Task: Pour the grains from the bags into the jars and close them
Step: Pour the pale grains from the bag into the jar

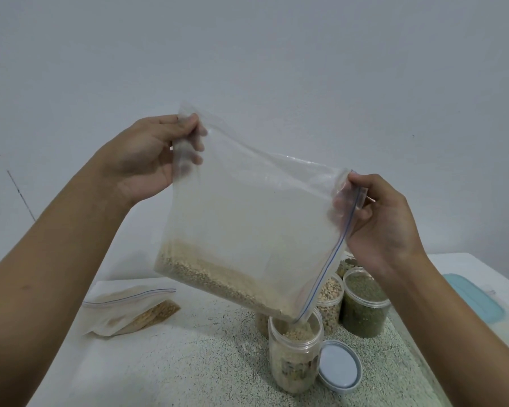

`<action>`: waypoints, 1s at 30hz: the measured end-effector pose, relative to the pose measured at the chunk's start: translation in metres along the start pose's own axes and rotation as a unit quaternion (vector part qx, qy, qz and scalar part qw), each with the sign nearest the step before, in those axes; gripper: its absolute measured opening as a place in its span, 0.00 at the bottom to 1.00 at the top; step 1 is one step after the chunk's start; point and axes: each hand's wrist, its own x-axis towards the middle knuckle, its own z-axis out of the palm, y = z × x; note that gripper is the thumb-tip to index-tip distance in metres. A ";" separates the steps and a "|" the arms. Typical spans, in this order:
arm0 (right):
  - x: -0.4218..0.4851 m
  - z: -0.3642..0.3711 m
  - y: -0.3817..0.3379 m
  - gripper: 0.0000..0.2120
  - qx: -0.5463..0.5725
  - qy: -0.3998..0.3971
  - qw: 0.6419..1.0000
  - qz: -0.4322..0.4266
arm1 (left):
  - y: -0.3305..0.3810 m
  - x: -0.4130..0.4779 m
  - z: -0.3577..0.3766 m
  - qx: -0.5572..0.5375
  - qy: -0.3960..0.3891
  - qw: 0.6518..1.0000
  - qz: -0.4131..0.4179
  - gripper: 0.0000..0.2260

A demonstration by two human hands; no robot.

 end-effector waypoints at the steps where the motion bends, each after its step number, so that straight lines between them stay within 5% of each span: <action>1: 0.002 -0.001 0.001 0.09 0.000 0.000 1.000 -0.003 | 0.000 0.000 0.001 0.001 0.003 1.000 0.000 0.12; 30: 0.017 -0.003 0.014 0.08 0.017 -0.001 1.000 0.018 | 0.003 0.002 -0.001 0.037 0.020 0.999 0.003 0.10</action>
